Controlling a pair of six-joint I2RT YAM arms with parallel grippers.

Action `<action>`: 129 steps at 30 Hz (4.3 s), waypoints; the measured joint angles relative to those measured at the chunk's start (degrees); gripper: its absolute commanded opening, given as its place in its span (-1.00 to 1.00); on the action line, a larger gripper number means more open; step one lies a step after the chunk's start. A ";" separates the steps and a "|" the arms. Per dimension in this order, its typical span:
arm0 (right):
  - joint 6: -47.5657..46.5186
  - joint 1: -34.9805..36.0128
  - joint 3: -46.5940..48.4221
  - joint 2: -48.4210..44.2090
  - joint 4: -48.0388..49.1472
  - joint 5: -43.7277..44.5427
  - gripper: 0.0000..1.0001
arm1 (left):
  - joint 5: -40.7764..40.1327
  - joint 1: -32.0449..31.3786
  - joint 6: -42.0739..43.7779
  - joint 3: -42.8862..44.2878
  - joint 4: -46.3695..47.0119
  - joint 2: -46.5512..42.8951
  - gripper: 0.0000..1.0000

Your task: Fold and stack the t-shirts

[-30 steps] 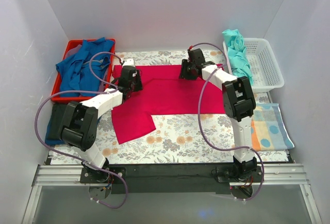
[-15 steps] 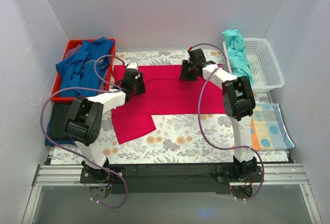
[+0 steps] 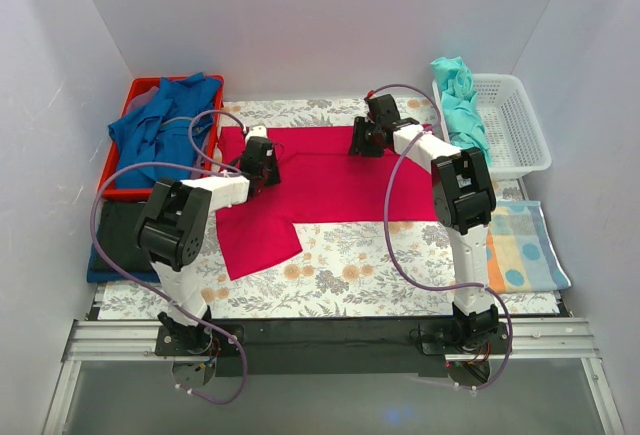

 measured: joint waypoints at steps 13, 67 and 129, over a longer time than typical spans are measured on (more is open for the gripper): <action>0.02 -2.43 -1.95 -0.02 -0.17 -0.44 -0.05 | -6.01 1.16 0.52 2.99 1.97 2.75 -0.76; -0.85 -2.80 -7.21 -3.19 1.16 -0.87 -0.11 | -1.70 4.44 -1.73 11.85 1.73 7.67 -0.33; -0.81 -3.91 -10.82 -5.73 1.09 1.11 -0.17 | -2.32 3.74 -2.16 9.22 0.90 6.21 -0.52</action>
